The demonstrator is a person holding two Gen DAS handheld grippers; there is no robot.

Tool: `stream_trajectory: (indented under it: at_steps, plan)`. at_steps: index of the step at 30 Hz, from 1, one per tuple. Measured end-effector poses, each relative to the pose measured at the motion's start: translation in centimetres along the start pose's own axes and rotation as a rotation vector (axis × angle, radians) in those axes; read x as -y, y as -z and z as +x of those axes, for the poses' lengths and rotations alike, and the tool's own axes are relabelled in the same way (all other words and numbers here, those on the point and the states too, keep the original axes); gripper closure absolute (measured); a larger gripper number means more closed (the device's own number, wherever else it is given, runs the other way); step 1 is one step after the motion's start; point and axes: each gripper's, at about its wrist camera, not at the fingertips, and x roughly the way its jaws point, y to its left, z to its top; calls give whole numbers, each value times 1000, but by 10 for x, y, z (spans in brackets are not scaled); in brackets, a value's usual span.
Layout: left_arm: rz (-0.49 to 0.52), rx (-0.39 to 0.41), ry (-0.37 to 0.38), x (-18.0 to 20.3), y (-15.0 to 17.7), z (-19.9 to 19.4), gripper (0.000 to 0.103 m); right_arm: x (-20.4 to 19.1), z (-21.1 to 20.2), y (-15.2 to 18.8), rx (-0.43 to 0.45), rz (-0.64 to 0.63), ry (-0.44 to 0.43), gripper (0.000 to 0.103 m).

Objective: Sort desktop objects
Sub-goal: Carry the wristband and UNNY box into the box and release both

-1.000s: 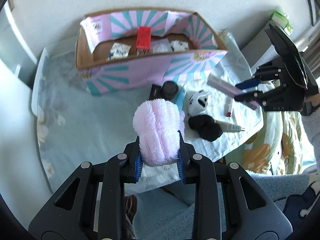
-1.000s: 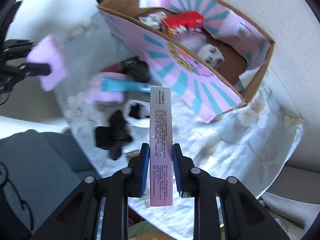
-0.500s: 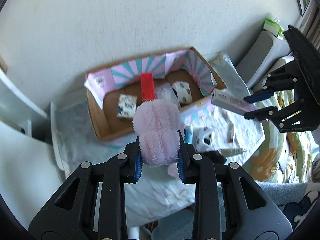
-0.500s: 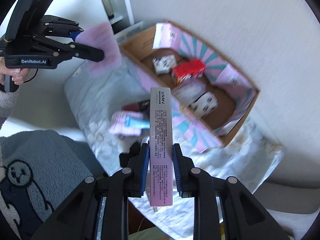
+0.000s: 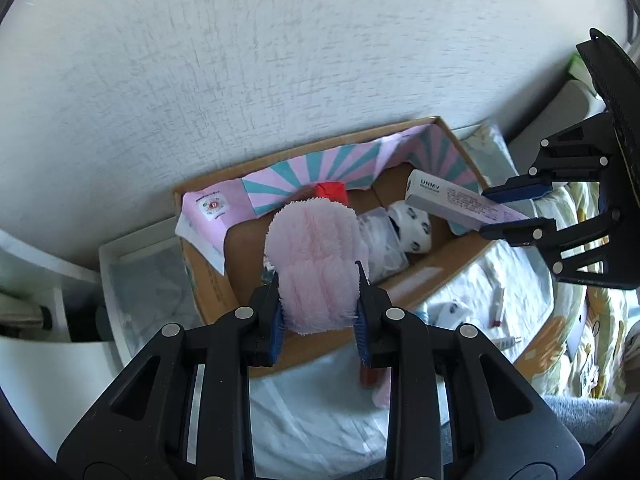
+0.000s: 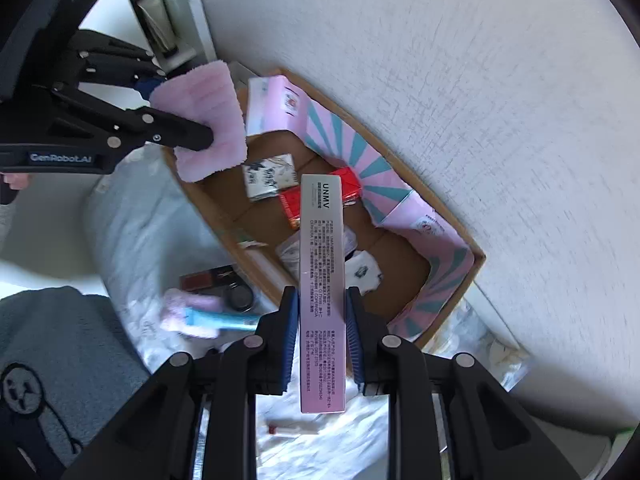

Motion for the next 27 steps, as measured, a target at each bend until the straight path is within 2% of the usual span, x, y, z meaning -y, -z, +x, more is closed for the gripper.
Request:
stream_trajectory:
  at_steps: [6,15,16,17,18,19,20,21,22,24,27]
  plan:
    - [-36,-47,-4,-13,-14,32,78,15,39,-20,-63,14,-24,81]
    - [-35,-71,-40,-16,-11,55,77,33,72,-25,-76,73,-74,81]
    - [-31,-68,-42,-15,-11,55,71,33,74,-24,-77,79,-75,81]
    - [-28,-62,-43,-13,-11,54,52,32,76,-24,-79,78,-75,81]
    - [-37,-56,-45,-12,-11,52,37,31,79,-23,-85,77,-77,77]
    - [-57,-61,-42,-13,-10,52,3,30,80,-23,-85,88,-70,60]
    - [-74,-80,-21,-13,-9,52,0,30,82,-23,-94,100,-60,46]
    - [-79,-85,-1,-13,-9,51,0,31,83,-21,-104,123,-65,15]
    - [-79,-73,19,-12,-7,48,0,33,82,-19,-101,145,-92,4]
    - [-92,-34,-1,-10,-4,41,0,36,77,-14,-67,183,-173,2]
    - [-79,-15,-17,-5,-3,35,0,40,75,-6,-69,237,-259,0]
